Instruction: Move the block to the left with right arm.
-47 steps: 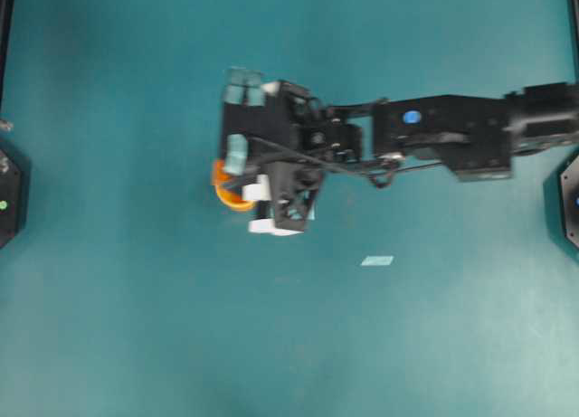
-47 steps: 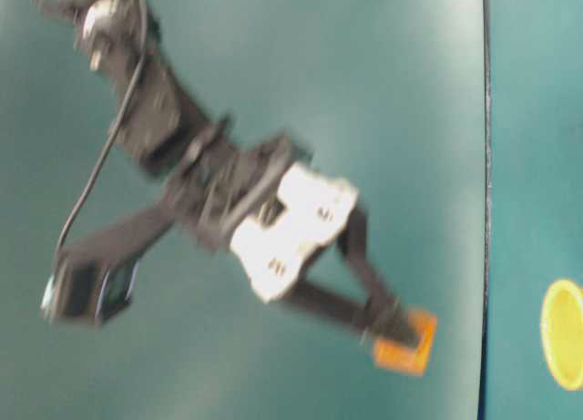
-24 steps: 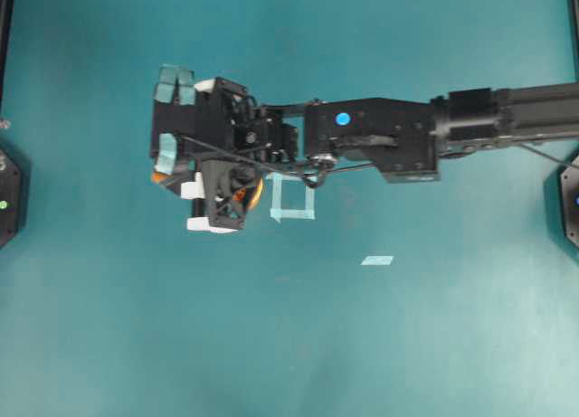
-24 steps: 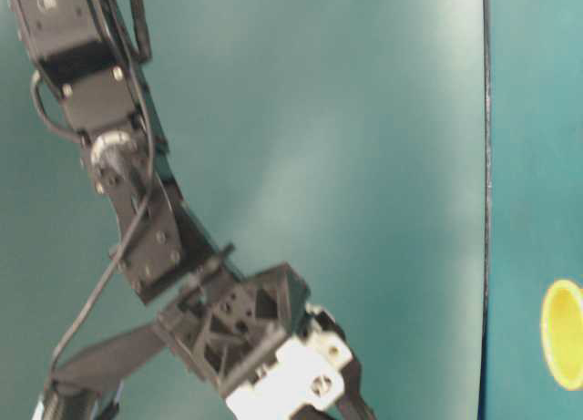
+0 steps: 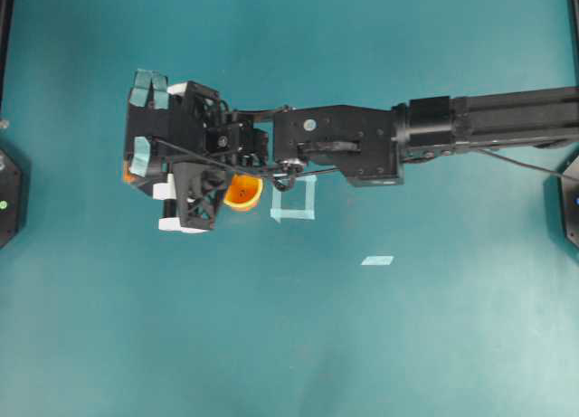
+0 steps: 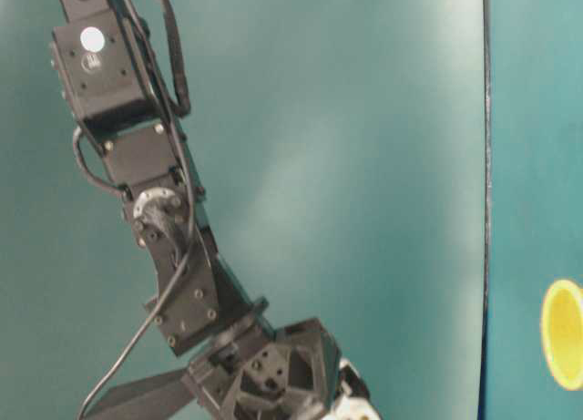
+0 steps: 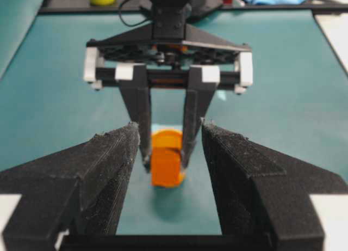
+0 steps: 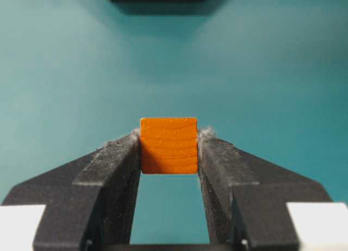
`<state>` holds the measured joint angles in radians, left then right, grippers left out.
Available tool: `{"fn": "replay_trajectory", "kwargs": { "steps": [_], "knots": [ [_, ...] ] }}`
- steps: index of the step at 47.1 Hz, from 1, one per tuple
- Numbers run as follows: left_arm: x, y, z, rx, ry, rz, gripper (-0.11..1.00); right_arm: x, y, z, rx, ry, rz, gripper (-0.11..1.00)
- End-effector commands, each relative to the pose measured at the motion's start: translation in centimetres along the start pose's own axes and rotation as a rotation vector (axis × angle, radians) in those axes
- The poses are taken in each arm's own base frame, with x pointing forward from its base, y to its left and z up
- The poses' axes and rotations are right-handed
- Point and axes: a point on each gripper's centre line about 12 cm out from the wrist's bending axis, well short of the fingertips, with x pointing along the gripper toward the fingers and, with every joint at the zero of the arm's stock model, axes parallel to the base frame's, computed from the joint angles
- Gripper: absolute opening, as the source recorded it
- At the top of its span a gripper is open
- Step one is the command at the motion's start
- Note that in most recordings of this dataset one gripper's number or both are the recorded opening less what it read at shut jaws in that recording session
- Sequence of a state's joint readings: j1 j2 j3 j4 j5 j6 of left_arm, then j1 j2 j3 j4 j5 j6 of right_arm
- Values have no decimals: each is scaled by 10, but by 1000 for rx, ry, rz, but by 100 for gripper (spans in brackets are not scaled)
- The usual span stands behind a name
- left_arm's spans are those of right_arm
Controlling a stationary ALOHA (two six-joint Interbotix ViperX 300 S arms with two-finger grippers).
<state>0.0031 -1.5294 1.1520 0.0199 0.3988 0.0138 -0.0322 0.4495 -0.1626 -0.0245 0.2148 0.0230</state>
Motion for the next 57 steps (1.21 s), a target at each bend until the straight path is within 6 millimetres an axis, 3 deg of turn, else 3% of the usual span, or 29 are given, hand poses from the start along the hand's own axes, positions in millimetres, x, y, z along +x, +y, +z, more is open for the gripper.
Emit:
{"fn": "replay_trajectory", "kwargs": {
  "steps": [1,22,57],
  "knots": [
    [-2,0,11,4,-31,2,48,-9,1,27,0,-77,1,39],
    [-2,1,12,3,-32,2,48,7,1,35,-2,-107,1,39],
    [-2,1,12,4,-34,2,48,10,-2,53,0,-178,-2,39]
  ]
}}
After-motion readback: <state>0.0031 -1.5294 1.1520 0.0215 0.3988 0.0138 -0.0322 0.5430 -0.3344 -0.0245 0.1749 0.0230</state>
